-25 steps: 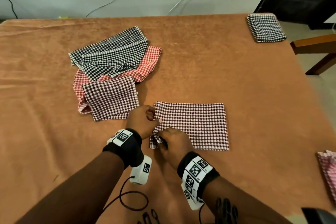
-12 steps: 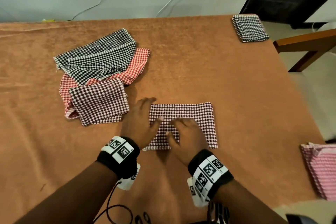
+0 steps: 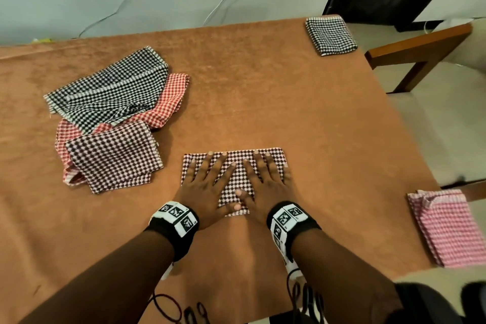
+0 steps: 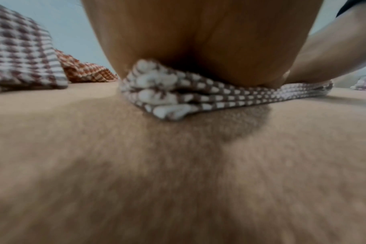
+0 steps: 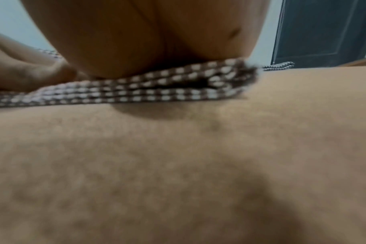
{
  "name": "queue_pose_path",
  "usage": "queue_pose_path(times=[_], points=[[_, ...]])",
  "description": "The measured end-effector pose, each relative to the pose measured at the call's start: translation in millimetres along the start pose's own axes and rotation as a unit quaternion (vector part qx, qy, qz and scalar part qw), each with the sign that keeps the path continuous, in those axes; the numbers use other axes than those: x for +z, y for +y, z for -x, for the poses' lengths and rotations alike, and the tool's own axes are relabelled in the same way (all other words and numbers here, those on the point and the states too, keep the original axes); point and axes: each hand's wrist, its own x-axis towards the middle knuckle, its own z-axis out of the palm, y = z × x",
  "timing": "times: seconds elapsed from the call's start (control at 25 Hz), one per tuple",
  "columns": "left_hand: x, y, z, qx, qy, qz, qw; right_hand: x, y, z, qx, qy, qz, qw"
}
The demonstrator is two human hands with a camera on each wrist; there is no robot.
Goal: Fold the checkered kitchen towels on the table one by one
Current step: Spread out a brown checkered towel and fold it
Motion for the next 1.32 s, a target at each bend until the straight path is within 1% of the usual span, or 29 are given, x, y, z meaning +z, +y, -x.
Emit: queue_pose_path(times=[0.24, 0.44, 0.56, 0.6, 0.68, 0.76, 0.8, 0.88, 0.92, 0.96, 1.04, 1.12, 1.16, 1.24, 1.32], points=[[-1.1, -11.6, 10.9, -0.082, 0.005, 0.023, 0.996, -3.4, 40.0, -0.1, 0.040, 0.010, -0.017, 0.999], [0.3, -14.2, 12.1, -0.104, 0.003, 0.027, 0.994, -1.5, 41.7, -1.3, 0.039, 0.019, -0.021, 0.999], [2.8, -21.5, 16.0, -0.160, 0.015, 0.079, 0.984, -4.3, 41.7, 1.4, 0.041, 0.019, -0.039, 0.998], [4.6, -25.4, 18.5, -0.183, 0.016, 0.101, 0.978, -6.5, 41.6, 4.9, 0.050, 0.026, -0.055, 0.997], [6.4, -30.0, 24.6, -0.213, 0.026, 0.124, 0.969, -11.8, 42.9, 17.9, 0.090, 0.070, -0.105, 0.988], [-1.3, -26.3, 28.3, -0.221, 0.060, 0.131, 0.965, -17.0, 43.6, 36.6, 0.131, 0.108, -0.201, 0.965], [-7.9, -21.3, 27.8, -0.218, 0.084, 0.135, 0.963, -17.6, 43.0, 45.7, 0.144, 0.110, -0.272, 0.945], [-26.5, -4.8, 20.1, -0.200, 0.136, 0.149, 0.959, -18.5, 38.6, 56.7, 0.175, 0.093, -0.401, 0.894], [-36.9, 5.7, 13.2, -0.184, 0.154, 0.156, 0.958, -18.4, 36.8, 57.1, 0.197, 0.082, -0.445, 0.870], [-45.1, 16.2, 3.6, -0.161, 0.162, 0.163, 0.960, -17.2, 35.6, 54.8, 0.216, 0.072, -0.472, 0.852], [-63.5, 40.2, -21.9, -0.096, 0.154, 0.179, 0.967, -17.1, 36.5, 48.6, 0.243, 0.051, -0.502, 0.828], [-81.3, 62.7, -53.6, -0.022, 0.117, 0.184, 0.976, -17.0, 40.4, 44.1, 0.250, 0.036, -0.517, 0.818], [-89.6, 73.4, -69.1, 0.015, 0.087, 0.162, 0.983, -15.5, 43.8, 44.0, 0.251, 0.035, -0.526, 0.812], [-102.8, 92.5, -98.5, 0.097, 0.024, 0.066, 0.993, -15.5, 54.5, 48.7, 0.246, 0.046, -0.540, 0.803], [-111.1, 110.2, -119.6, 0.180, -0.033, -0.022, 0.983, -17.4, 71.0, 57.7, 0.238, 0.060, -0.545, 0.802]])
